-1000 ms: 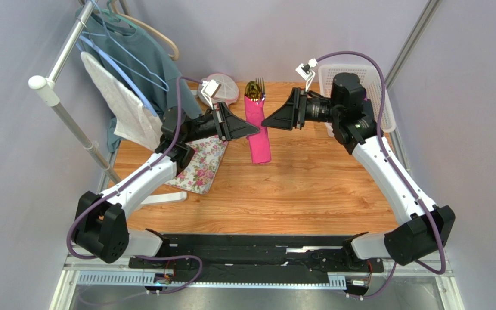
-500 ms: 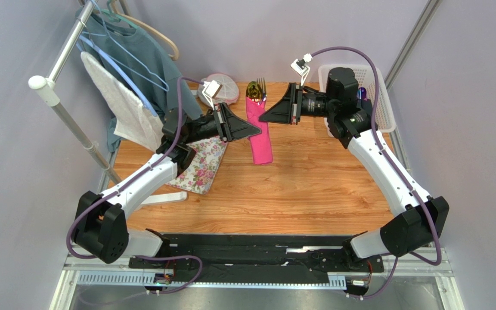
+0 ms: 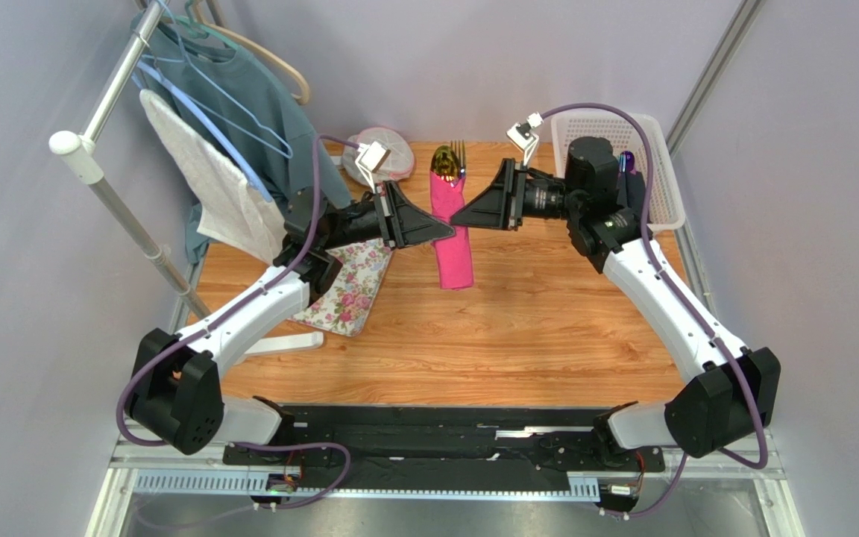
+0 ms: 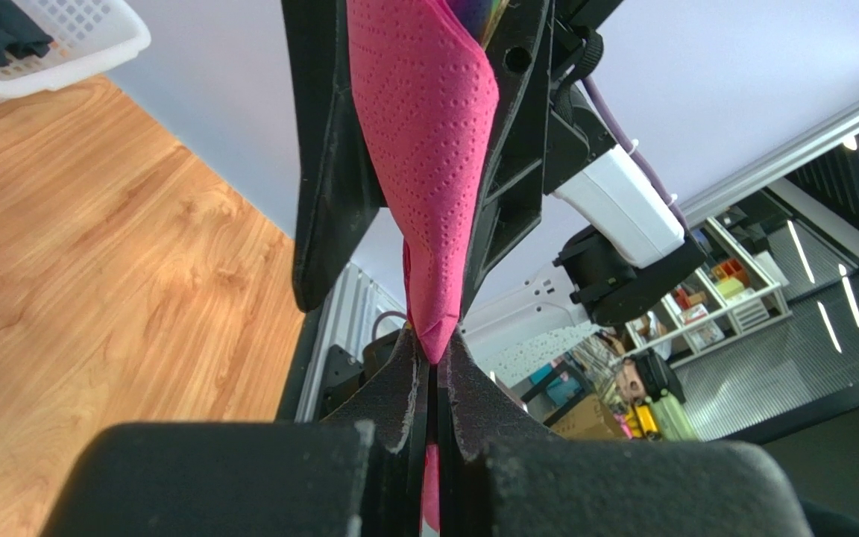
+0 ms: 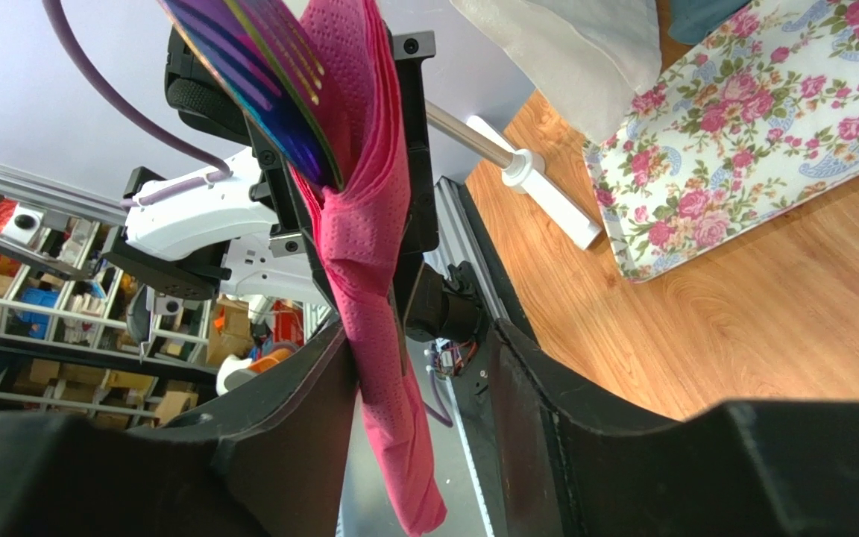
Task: Place the utensils on the paper napkin and roll it up
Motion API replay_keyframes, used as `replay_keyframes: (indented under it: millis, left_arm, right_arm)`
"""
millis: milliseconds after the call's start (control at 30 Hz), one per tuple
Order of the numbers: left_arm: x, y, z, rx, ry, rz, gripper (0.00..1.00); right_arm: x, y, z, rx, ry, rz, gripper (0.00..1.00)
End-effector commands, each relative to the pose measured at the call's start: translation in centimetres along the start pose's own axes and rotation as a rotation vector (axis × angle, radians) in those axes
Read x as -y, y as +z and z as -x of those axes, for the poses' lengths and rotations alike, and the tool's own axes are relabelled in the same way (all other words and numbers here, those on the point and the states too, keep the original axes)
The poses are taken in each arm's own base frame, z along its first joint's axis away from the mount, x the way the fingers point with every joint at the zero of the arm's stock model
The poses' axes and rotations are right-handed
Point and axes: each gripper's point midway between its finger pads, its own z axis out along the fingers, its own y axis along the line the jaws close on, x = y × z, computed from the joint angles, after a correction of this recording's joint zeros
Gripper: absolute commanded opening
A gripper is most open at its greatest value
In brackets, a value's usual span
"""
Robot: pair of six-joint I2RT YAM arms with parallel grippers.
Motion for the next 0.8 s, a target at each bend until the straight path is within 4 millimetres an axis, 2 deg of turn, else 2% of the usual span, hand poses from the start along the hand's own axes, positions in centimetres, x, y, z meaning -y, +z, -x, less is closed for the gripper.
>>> replay_keyframes:
  millis: [0,67,300,500,600,633,767]
  left_arm:
    - [2.32,0.52,1.51,0.029,0.102,-0.068,0.0]
    - [2.36,0.62,1.57,0.03,0.102,-0.069,0.0]
    - [2.15,0.92,1.65,0.034,0.097,-0.067,0.0]
    - [2.05,1.13,2.03,0.042,0.092,-0.06,0.0]
    - [2.01,1.16,2.14,0.047,0.087,-0.056,0.0]
    - [1.94,1.15,2.13,0.048,0.088,-0.054,0.0]
    - [1.53,1.21,2.06,0.047,0.079,-0.043,0.0]
  right_arm:
    - [-2.3,0.03,0.64,0.054,-0.021,0.055,0.47]
    - [-2.61,0.1,1.19,0.08,-0.024,0.067,0.44]
    - [-2.69,0.57,1.39,0.105,0.031,0.079,0.38]
    - [-2.57,0.85,1.56,0.131,0.083,0.08,0.29]
    - [-2.09,0.92,1.46,0.134,0.101,0.063,0.14]
    - [-2.03,0.92,1.44,0.134,0.106,0.06,0.03]
    - [-2.03,0.94,1.43,0.127,0.109,0.056,0.0]
